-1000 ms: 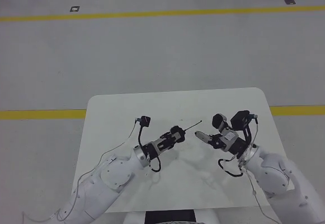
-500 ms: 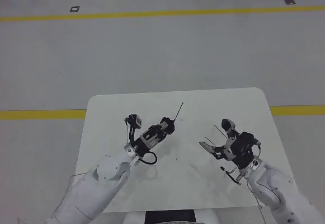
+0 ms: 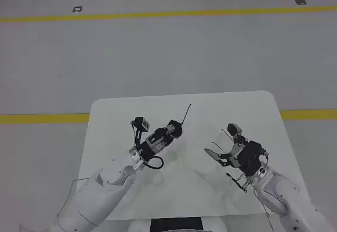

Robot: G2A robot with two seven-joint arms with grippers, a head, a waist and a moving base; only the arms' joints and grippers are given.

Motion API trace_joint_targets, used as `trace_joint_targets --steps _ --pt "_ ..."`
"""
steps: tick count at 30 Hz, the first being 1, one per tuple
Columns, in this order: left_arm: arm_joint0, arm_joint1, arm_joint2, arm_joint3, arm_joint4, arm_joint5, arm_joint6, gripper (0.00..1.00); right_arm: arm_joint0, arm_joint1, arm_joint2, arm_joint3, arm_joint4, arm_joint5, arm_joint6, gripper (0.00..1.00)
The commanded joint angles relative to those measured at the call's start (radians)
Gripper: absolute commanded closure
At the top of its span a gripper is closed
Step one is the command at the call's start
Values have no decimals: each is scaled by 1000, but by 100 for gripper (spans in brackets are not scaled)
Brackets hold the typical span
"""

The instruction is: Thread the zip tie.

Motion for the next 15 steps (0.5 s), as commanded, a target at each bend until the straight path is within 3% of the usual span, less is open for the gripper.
trace_joint_targets --steps 1,9,15 --pt "2 -5 2 -13 -86 6 -2 100 5 -5 -22 12 -90 44 -42 0" --pt "-17 -23 32 -19 -312 65 -76 100 63 -30 -127 116 -231 138 -279 0" --pt "-41 -38 58 4 -374 74 -98 100 123 -56 -203 178 -219 185 -415 0"
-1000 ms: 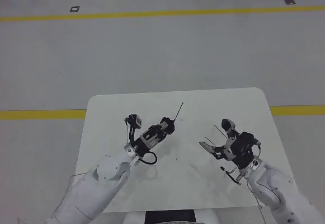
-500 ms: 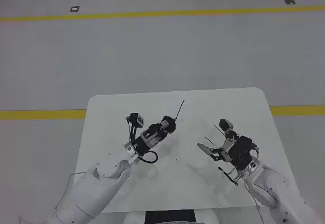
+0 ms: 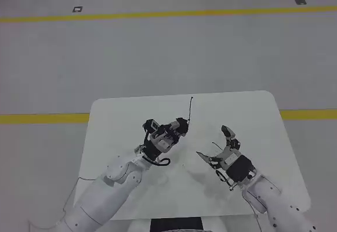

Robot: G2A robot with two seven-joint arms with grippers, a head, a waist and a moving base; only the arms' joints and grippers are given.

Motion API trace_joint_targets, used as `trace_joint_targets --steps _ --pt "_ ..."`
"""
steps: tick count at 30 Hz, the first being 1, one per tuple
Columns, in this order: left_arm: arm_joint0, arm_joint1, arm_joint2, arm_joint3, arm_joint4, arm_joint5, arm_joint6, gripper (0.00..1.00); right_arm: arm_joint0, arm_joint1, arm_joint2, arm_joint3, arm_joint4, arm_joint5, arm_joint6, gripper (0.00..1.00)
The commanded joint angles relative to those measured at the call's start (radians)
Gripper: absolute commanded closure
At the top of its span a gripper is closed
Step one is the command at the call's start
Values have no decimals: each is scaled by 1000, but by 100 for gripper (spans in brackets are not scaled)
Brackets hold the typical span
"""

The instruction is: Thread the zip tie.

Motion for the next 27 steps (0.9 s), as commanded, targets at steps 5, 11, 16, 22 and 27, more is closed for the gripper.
trace_joint_targets --steps 5,11,16,22,27 --pt "-14 -8 18 18 5 -12 -19 100 27 -17 -45 37 32 38 -58 0" --pt "-14 -8 18 18 5 -12 -19 100 27 -17 -46 37 35 37 -54 0" --pt "-14 -8 18 18 5 -12 -19 100 54 -31 -70 50 69 39 -31 0" --pt "-14 -8 18 18 5 -12 -19 100 127 -63 -133 97 102 85 -49 0" --pt "-14 -8 18 18 5 -12 -19 100 176 -85 -166 136 135 100 -65 0"
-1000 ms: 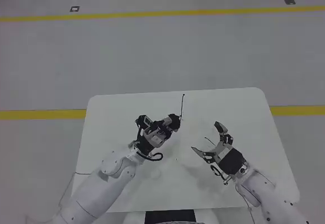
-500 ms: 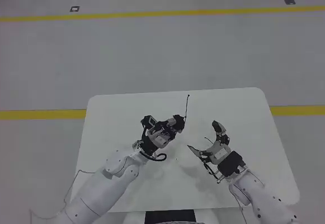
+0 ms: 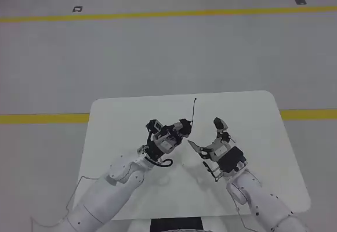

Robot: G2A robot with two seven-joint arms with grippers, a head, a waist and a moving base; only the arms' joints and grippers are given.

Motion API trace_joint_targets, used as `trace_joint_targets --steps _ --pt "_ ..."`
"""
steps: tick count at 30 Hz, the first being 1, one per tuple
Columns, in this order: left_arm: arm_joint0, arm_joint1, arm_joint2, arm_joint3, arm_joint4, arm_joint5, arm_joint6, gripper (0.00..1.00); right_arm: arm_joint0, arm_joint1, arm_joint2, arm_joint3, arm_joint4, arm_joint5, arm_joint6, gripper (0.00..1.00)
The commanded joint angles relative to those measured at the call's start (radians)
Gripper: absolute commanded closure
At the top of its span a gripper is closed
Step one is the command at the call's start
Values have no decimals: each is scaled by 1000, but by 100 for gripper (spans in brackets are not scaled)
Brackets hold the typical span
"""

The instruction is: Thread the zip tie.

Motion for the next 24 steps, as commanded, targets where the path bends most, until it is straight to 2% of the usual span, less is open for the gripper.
trace_joint_targets --steps 1,10,18,19,20,21,24 --pt "0 0 0 0 0 0 0 100 10 -5 -7 8 8 -5 -9 0" --pt "0 0 0 0 0 0 0 100 9 -5 -7 8 10 -4 -6 0" --pt "0 0 0 0 0 0 0 100 4 -16 4 4 26 -5 20 0" --pt "0 0 0 0 0 0 0 100 5 -18 3 5 26 -6 21 10" --pt "0 0 0 0 0 0 0 100 5 -19 3 7 26 -6 21 35" --pt "0 0 0 0 0 0 0 100 6 -21 2 8 28 -9 21 49" --pt "0 0 0 0 0 0 0 100 6 -26 1 10 28 -13 18 54"
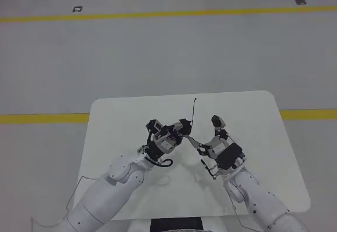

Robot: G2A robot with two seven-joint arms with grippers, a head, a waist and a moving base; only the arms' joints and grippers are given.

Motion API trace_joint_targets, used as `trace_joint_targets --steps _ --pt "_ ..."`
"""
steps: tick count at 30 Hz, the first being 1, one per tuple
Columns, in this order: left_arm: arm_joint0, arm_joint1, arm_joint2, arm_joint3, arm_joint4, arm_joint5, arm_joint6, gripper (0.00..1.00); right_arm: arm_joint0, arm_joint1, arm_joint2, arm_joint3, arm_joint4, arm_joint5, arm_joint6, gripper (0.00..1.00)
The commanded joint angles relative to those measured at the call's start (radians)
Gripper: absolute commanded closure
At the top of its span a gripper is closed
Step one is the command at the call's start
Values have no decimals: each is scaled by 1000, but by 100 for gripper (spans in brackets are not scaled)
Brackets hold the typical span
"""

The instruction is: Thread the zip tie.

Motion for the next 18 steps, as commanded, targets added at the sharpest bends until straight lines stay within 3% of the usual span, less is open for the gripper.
trace_joint_targets --steps 1,18 --pt "0 0 0 0 0 0 0 100 0 -3 0 1 2 -3 -4 56" --pt "0 0 0 0 0 0 0 100 11 -30 -17 7 -20 -18 12 65"
